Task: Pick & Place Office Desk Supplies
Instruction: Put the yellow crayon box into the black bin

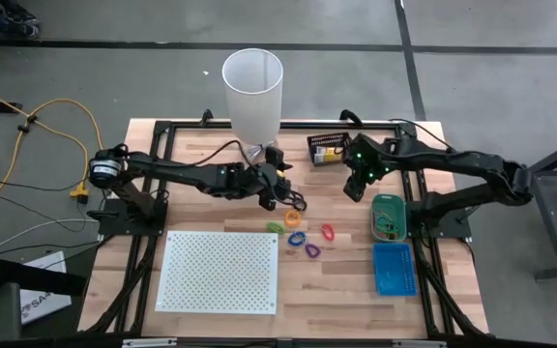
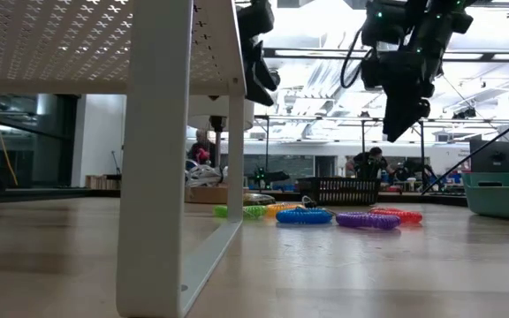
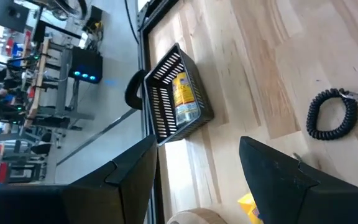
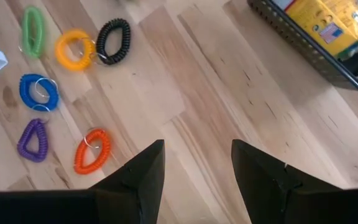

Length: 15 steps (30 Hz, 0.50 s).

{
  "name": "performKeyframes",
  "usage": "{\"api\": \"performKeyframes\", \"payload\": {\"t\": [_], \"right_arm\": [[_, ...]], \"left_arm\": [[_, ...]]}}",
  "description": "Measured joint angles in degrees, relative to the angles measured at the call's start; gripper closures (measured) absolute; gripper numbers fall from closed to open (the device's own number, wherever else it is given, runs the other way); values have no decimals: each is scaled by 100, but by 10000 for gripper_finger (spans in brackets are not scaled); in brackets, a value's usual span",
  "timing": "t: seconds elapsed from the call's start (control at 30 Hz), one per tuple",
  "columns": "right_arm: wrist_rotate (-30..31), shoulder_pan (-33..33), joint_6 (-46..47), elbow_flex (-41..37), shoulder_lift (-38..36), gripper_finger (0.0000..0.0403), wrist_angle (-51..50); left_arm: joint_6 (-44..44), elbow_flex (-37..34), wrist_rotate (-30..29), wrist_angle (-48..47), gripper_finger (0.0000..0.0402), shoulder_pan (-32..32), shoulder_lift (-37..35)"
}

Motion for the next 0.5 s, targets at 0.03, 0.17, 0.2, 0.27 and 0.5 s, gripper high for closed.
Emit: {"api": "performKeyframes", "payload": {"t": [0.03, 0.17, 0.2, 0.27, 0.5], "right_arm": [[9, 43, -2, 0, 0, 230, 15], [9, 165, 0, 0, 0, 230, 32], [11, 192, -6, 0, 0, 230, 52], [7, 232, -15, 0, 0, 230, 102], [-9, 253, -20, 0, 0, 230, 178]], "left_arm": [[1, 0, 89, -78, 181, 32, 0], [78, 0, 387, -492, 181, 159, 0], [145, 0, 506, -613, 181, 199, 0], [332, 0, 720, -855, 181, 283, 0], [930, 0, 1736, -1377, 181, 596, 0]]}}
